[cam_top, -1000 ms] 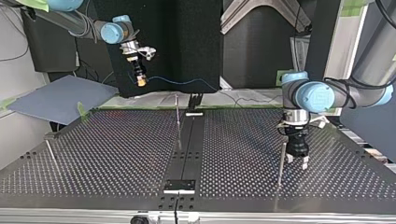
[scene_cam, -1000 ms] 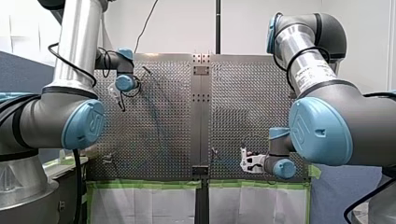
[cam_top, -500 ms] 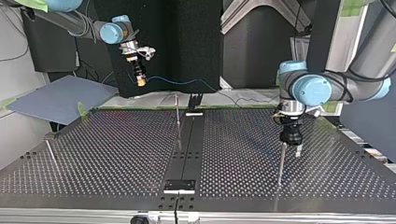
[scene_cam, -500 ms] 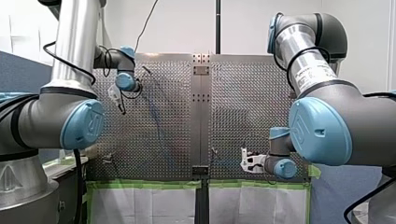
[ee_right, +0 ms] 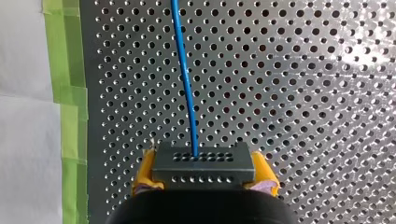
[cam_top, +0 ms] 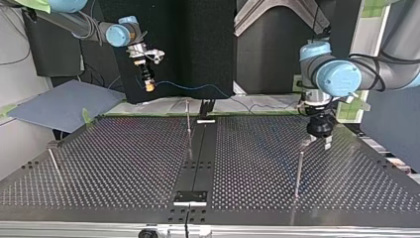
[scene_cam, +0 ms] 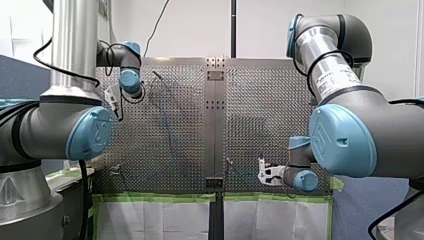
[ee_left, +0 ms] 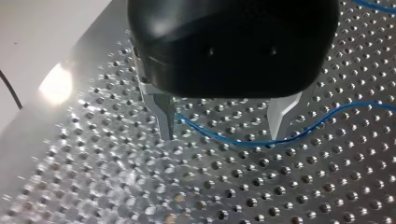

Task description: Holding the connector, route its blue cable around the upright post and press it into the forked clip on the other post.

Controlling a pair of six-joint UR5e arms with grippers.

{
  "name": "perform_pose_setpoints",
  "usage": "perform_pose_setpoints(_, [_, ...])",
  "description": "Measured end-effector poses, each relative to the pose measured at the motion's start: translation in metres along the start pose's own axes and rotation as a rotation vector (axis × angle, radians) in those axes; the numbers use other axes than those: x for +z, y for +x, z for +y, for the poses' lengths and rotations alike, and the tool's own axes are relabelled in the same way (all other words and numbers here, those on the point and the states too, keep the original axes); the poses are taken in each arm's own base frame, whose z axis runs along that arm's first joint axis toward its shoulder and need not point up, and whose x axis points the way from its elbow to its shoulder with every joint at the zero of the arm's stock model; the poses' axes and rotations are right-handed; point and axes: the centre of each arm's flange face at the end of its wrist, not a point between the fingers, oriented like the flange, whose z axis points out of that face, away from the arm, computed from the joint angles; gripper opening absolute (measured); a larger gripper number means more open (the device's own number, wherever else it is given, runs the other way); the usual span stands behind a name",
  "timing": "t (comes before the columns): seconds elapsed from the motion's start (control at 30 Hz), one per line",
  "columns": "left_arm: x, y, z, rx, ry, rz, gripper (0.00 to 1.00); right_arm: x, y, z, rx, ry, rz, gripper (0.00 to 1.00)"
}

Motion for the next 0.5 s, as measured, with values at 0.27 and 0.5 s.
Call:
perform_pose_setpoints(0.27, [-0.013,-0.046,-0.013,0.017,0.023,-0.035,0.99,0.0,0.0,0.0,0.003,0.0,-0.001,0.0])
perform_pose_setpoints(0.5, [-0.023,-0.094,-0.023,0.056,0.024,-0.094,0.99,0.002,0.002,0.001,0.01,0.0,0.003,0.0])
